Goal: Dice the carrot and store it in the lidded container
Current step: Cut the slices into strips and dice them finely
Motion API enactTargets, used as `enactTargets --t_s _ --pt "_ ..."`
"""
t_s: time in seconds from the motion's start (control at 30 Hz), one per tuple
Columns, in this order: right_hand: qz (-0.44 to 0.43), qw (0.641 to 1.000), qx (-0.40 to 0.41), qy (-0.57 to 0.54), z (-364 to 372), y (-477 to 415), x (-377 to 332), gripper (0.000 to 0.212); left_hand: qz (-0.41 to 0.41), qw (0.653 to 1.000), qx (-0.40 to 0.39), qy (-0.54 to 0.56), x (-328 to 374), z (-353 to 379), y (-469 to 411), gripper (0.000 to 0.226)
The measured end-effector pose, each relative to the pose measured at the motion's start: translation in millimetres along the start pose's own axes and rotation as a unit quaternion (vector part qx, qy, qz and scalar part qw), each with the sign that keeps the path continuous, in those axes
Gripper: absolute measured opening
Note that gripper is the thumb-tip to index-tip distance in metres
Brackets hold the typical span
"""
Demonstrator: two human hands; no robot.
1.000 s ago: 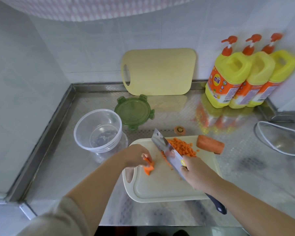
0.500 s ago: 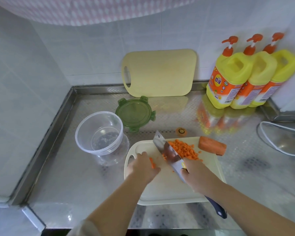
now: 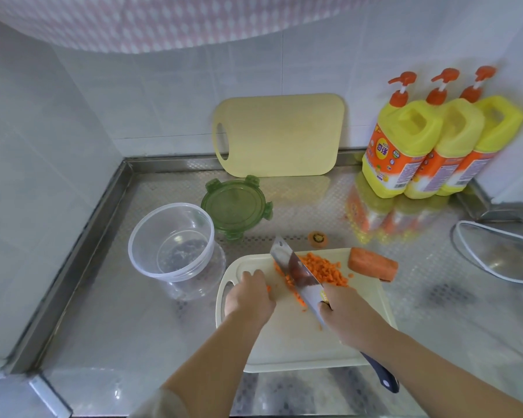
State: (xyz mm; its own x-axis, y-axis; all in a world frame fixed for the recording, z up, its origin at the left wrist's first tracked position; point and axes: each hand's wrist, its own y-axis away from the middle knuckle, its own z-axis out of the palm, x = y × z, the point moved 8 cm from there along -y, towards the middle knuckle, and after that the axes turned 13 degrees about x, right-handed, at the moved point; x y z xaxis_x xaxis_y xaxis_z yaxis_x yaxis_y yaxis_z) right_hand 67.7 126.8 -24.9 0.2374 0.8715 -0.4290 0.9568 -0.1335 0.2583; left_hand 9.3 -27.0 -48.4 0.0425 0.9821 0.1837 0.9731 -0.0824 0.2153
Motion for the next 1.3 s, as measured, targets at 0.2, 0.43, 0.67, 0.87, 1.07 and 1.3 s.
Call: enactTargets --t_s 0.2,0.43,0.67,0.87,1.07,1.3 --pt "-0.025 0.999 0.019 0.027 3.6 -1.6 -5.0 0.023 -0.086 0.991 -0.038 0.093 -6.5 4.3 -6.8 0.039" --pt "-0.025 0.999 0.015 -0.025 31.7 8.0 -16.2 0.028 -0.148 0.946 -0.047 0.283 -25.3 15.9 -4.1 0.032" --pt "-0.027 0.999 0.030 -0.014 38.7 12.3 -24.8 0.027 -0.128 0.939 -0.007 0.319 -19.9 7.2 8.8 0.036" --pt "-0.037 0.999 0.021 0.010 40.7 15.0 -25.5 0.028 -0.157 0.917 0.029 0.365 -20.7 11.5 12.2 0.027" --pt "-0.037 0.997 0.068 -0.003 9.4 13.6 -21.8 0.009 -0.089 0.962 0.077 0.246 -23.2 -0.5 9.5 0.035" --pt "0.037 0.992 0.037 -0.115 -34.6 14.7 -12.0 0.029 0.182 0.980 0.057 0.054 47.3 7.8 40.5 0.082"
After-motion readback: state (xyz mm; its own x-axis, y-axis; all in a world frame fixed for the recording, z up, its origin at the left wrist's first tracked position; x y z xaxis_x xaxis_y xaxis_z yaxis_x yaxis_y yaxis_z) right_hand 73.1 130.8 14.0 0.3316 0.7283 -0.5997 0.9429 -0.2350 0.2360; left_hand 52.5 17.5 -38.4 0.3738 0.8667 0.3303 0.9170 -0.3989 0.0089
